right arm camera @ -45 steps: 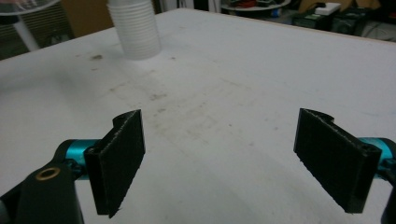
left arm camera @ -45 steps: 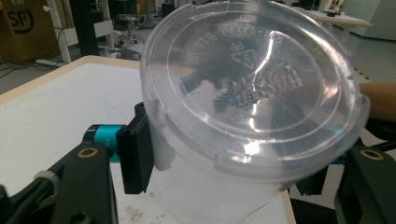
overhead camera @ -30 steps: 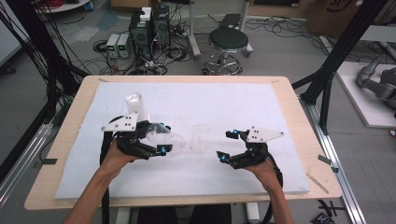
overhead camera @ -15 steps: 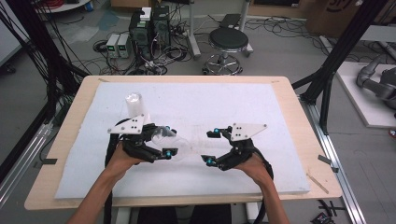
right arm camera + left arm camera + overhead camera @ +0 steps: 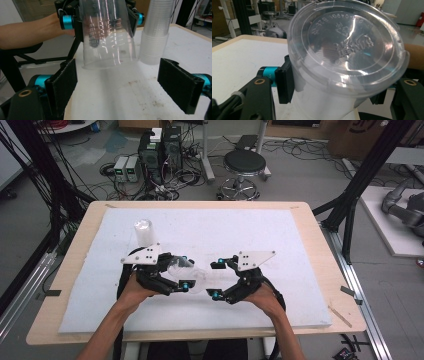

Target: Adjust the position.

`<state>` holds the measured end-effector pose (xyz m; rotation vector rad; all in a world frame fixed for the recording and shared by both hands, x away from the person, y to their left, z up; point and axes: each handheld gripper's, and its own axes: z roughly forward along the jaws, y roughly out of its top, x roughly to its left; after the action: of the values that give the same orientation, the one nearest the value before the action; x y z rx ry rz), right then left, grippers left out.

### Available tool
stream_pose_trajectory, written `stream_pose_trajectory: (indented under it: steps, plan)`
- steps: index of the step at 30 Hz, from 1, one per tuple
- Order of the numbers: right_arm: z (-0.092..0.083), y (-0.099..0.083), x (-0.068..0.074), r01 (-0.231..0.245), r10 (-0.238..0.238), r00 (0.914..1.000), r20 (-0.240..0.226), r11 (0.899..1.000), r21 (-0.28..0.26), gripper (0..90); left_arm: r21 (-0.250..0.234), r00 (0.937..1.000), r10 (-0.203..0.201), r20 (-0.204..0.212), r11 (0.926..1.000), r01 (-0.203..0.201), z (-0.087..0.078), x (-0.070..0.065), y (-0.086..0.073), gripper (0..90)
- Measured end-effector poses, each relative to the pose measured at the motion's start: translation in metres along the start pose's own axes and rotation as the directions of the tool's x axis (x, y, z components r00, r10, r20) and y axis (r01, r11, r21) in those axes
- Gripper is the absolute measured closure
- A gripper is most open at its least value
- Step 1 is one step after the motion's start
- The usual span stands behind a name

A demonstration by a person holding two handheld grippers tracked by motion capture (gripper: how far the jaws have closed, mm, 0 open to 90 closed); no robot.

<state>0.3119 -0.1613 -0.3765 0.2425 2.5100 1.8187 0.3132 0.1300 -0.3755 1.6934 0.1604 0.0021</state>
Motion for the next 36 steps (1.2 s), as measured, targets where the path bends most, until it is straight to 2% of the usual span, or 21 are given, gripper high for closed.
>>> stream_pose_trajectory:
  steps: [8, 22, 32, 36]
  plan:
    - [0.007, 0.003, 0.003, 0.013, -0.013, 0.9998, -0.015, 1.0, -0.003, 14.0, 0.002, 0.9998, 0.004, 0.019, 1.0, -0.004, 0.01, -0.002, 0.001, 35.3]
    - [0.013, 0.004, 0.007, 0.007, -0.006, 0.9993, -0.038, 1.0, 0.005, 13.1, -0.01, 0.9994, 0.005, 0.034, 0.9999, -0.005, 0.019, -0.004, 0.003, 35.4]
    - [0.019, 0.003, 0.008, 0.011, -0.01, 0.9993, -0.035, 1.0, 0.011, 13.1, -0.023, 0.9988, 0.009, 0.049, 0.9997, -0.008, 0.025, -0.006, 0.007, 35.6]
    - [0.02, 0.003, 0.009, 0.021, -0.021, 0.9993, -0.032, 1.0, -0.005, 13.1, -0.02, 0.9987, 0.008, 0.051, 0.9998, -0.007, 0.027, -0.006, 0.006, 35.6]
